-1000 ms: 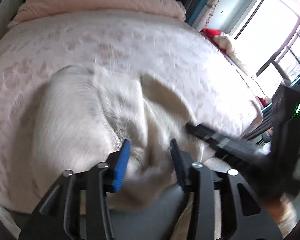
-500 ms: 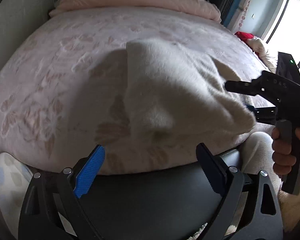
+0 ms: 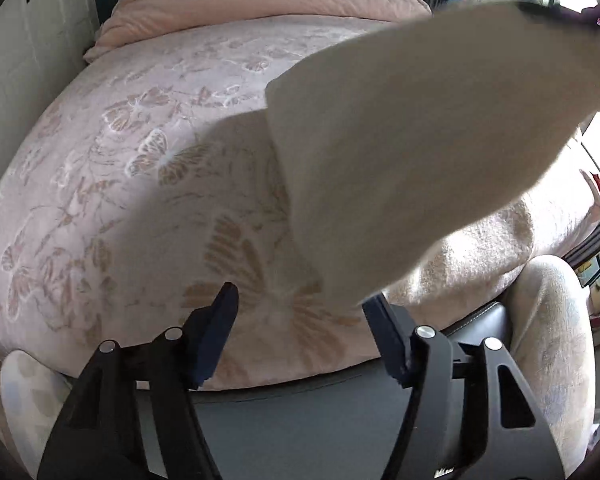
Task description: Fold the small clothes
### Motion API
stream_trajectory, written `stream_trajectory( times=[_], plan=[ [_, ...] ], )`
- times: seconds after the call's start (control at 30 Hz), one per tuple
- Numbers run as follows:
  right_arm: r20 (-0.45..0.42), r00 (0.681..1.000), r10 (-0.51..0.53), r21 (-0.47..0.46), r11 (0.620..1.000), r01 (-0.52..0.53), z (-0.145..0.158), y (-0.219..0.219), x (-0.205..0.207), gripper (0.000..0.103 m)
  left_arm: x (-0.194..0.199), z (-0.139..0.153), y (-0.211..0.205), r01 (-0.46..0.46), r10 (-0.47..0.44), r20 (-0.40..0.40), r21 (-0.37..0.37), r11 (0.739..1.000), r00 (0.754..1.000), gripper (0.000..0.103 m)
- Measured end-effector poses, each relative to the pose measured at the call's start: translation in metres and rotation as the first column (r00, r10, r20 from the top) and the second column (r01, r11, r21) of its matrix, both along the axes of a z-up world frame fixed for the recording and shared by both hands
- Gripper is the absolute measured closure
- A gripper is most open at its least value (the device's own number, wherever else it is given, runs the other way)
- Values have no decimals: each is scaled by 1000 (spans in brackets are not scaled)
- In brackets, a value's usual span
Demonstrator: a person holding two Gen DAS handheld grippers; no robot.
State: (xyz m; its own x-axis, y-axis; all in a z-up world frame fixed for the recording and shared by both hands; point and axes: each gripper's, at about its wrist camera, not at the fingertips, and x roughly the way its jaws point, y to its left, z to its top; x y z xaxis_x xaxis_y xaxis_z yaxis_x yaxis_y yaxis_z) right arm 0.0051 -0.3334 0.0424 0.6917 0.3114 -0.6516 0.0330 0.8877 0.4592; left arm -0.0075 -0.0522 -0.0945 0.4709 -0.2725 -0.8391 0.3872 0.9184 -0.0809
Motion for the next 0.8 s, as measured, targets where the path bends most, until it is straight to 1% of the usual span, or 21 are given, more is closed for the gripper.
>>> stream_trajectory(
  times=[0.03, 0.07, 0.13, 0.17, 0.2, 0.23, 0.27, 0.3, 0.33, 0.4, 0.43, 0.47, 0.5, 0.53, 0.57, 0.6, 0.63, 0.7, 0.73, 0.77, 0.8],
  plan=[
    [-53, 998, -29, -34, 999, 28, -17, -12, 0, 83, 2, -3, -2, -3, 3, -8, 1, 1000, 1000, 41],
    [-159, 985, -68, -53, 997, 61, -52, -30, 2, 83, 5, -6, -5, -10, 10, -20, 9, 1000, 1000, 41],
    [-297, 948, -111, -43, 994, 103, -100, -49, -1, 83, 9, -13, -11, -5, 5, -43, 13, 1000, 999, 41],
    [-321, 941, -110, -24, 994, 108, -113, -51, -5, 82, 9, -14, -14, -1, 2, -48, 17, 1000, 999, 41],
    [-319, 942, -106, 17, 993, 118, -120, -51, -13, 80, 7, -12, -17, 5, -4, -47, 19, 1000, 999, 42],
    [-312, 944, -109, 31, 992, 124, -120, -49, -15, 74, 5, -9, -19, 6, -5, -30, 23, 1000, 1000, 42],
    [-305, 946, -108, 41, 991, 126, -117, -46, -16, 72, 3, -7, -20, 8, -8, -18, 25, 1000, 1000, 41],
    [-302, 948, -106, 46, 991, 125, -114, -45, -14, 68, 3, -6, -21, 11, -11, -7, 28, 1000, 1000, 38],
    [-301, 948, -103, 52, 991, 124, -111, -44, -12, 61, 3, -6, -22, 10, -10, -5, 31, 999, 1000, 38],
    [-289, 952, -97, 101, 986, 131, -108, -41, -5, 54, 6, -7, -24, 7, -7, -12, 21, 1000, 1000, 41],
    [-286, 953, -96, 123, 983, 136, -105, -42, 1, 56, 9, -9, -24, 12, -12, -26, 6, 1000, 1000, 47],
    [-284, 954, -94, 137, 981, 137, -105, -43, 6, 64, 11, -10, -26, 27, -27, -48, -15, 1000, 998, 64],
    [-277, 956, -99, 123, 983, 138, -103, -38, 15, 84, 12, -12, -27, 37, -39, -67, -23, 999, 997, 76],
    [-259, 961, -96, 99, 987, 125, -92, -35, 21, 85, 13, -13, -30, 40, -41, -78, -11, 999, 996, 78],
    [-207, 974, -93, 80, 991, 112, -79, -32, 22, 85, 12, -12, -30, 42, -42, -80, -8, 999, 996, 81],
    [-116, 991, -71, 81, 993, 81, -56, -27, 17, 85, 12, -11, -30, 41, -41, -80, -8, 999, 996, 83],
    [-59, 997, -56, 79, 995, 61, -41, -25, 14, 86, 12, -11, -27, 34, -36, -89, -14, 999, 995, 83],
    [8, 999, -46, 41, 998, 46, -23, -21, 0, 86, 15, -14, -21, 19, -21, -113, -22, 1000, 993, 83],
    [-6, 998, -57, 0, 998, 57, -29, -22, -3, 85, 16, -15, -20, 15, -18, -123, -25, 1000, 992, 83],
    [-57, 996, -70, -51, 996, 67, -46, -26, 0, 83, 18, -19, -19, 10, -12, -132, -20, 1000, 991, 82],
    [-188, 978, -85, -127, 990, 62, -85, -32, 8, 81, 19, -23, -20, 8, -10, -140, -14, 1000, 990, 81]
  ],
)
